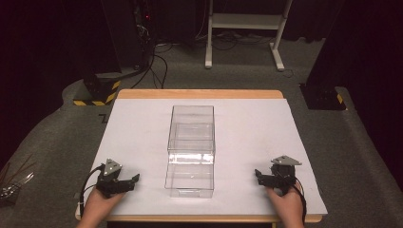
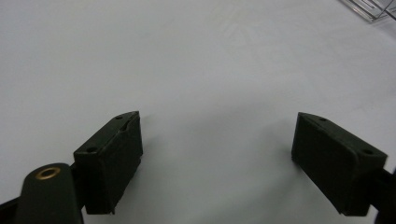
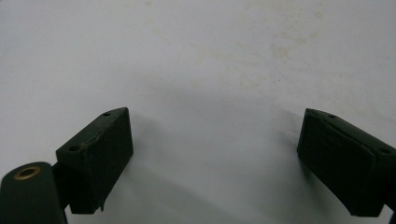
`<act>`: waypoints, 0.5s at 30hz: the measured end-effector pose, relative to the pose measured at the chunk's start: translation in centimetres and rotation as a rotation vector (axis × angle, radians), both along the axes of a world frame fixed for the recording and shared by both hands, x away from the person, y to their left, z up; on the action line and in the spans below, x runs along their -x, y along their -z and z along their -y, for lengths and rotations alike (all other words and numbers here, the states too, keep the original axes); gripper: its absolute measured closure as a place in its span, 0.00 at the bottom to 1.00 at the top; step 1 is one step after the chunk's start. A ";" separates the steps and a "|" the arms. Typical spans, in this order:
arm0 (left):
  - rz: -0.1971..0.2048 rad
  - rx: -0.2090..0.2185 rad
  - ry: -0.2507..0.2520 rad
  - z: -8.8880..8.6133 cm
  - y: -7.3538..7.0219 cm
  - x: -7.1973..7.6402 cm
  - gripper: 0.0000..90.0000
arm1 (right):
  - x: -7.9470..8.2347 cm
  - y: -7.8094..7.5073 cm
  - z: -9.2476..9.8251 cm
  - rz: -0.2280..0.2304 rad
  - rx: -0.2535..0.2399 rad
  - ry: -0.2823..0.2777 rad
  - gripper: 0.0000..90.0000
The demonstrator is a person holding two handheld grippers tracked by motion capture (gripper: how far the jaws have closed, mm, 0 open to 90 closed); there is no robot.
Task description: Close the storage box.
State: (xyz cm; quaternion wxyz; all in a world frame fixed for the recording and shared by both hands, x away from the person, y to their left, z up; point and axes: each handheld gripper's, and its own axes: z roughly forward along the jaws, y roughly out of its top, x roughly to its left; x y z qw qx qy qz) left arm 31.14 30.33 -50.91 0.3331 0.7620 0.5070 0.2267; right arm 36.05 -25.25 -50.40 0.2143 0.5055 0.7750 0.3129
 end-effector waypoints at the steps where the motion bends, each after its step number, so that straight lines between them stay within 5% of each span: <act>1: 0.001 0.000 0.000 0.0 0.0 0.0 0.18 | 0.0 0.0 0.0 0.000 0.000 0.000 0.11; 15: 0.001 -0.002 -0.003 0.0 0.0 0.0 0.19 | 0.0 -0.1 -0.1 -0.001 0.008 0.005 0.12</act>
